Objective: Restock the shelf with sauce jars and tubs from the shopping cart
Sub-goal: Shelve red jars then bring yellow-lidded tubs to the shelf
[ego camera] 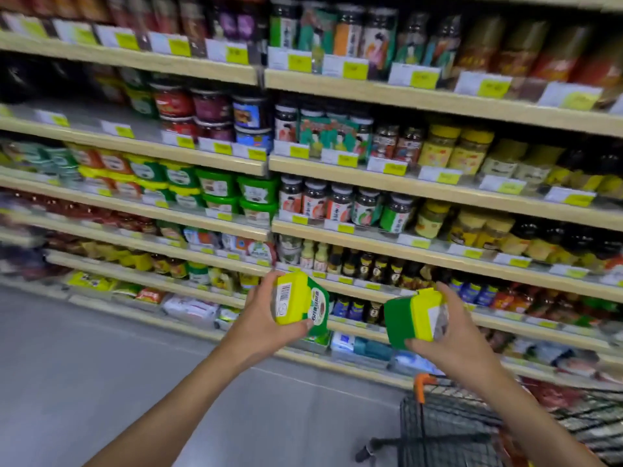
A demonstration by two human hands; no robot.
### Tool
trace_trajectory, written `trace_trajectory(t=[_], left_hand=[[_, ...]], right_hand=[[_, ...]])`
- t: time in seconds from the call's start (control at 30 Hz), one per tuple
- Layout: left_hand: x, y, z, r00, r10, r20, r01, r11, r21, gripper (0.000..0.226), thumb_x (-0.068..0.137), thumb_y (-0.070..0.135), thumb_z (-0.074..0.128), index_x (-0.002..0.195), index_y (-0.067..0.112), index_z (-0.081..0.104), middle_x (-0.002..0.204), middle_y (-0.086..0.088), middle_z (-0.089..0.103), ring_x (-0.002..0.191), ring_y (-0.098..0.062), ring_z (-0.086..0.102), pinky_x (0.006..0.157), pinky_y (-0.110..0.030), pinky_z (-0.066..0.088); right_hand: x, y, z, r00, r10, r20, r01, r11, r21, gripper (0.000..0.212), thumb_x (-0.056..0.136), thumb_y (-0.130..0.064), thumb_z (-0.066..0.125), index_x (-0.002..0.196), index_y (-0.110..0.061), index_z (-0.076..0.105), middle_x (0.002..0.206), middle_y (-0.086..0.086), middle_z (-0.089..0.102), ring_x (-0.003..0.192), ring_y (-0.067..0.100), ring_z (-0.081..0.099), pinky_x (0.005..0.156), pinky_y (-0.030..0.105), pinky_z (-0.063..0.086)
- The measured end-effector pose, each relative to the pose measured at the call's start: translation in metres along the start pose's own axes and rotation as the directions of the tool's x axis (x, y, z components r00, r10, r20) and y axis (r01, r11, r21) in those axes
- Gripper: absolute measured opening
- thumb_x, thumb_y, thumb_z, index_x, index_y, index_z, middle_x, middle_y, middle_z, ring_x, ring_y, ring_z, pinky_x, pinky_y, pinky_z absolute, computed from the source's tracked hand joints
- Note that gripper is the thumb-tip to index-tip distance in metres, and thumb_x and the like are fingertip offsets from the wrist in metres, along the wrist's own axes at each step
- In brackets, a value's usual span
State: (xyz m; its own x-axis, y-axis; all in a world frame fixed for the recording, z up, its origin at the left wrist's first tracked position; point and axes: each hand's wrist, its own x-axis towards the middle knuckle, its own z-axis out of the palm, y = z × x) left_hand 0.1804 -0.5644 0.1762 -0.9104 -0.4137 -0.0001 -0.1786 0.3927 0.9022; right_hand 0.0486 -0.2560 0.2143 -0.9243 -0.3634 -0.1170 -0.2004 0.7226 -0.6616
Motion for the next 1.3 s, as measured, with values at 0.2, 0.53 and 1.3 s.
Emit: trace_trajectory(t=[0.2, 0.53, 1.3], left_hand=[[-0.05, -0.033, -0.128, 0.985, -0.031, -0.171, 0.035, 0.999, 0.023, 0.107, 0.051, 0.067, 0.083, 0.143, 0.048, 0.032, 0.132, 0.005, 0.042, 0.118, -0.015, 0.056, 0.1, -0.043, 0.053], [-0.1, -0.05, -0.266, 0.892, -0.007, -0.451, 0.033, 0.998, 0.052, 0.094, 0.055, 0.063, 0.08, 0.136, 0.052, 0.033, 0.13, 0.008, 0.043, 0.114, -0.008, 0.056, 0.095, -0.035, 0.053], [0.135, -0.079, -0.465, 0.803, 0.051, -0.594, 0.066, 0.982, 0.174, 0.107, 0.054, 0.071, 0.084, 0.141, 0.06, 0.023, 0.139, 0.012, 0.036, 0.122, -0.018, 0.055, 0.094, -0.048, 0.057]], right_hand=[[-0.013, -0.115, 0.057, 0.988, -0.142, 0.068, 0.14, 0.99, 0.028, 0.118, 0.068, -0.042, 0.088, 0.154, -0.046, 0.007, 0.155, 0.003, 0.037, 0.101, 0.02, 0.06, 0.082, 0.042, 0.053], [-0.005, -0.266, 0.124, 0.908, -0.394, 0.142, 0.385, 0.919, 0.087, 0.116, 0.071, -0.043, 0.087, 0.155, -0.045, 0.006, 0.152, 0.005, 0.038, 0.115, 0.029, 0.059, 0.086, 0.048, 0.055], [0.241, -0.494, 0.264, 0.856, -0.509, 0.092, 0.438, 0.808, 0.394, 0.116, 0.07, -0.037, 0.089, 0.154, -0.045, 0.01, 0.154, -0.007, 0.036, 0.124, 0.019, 0.048, 0.091, 0.035, 0.042]])
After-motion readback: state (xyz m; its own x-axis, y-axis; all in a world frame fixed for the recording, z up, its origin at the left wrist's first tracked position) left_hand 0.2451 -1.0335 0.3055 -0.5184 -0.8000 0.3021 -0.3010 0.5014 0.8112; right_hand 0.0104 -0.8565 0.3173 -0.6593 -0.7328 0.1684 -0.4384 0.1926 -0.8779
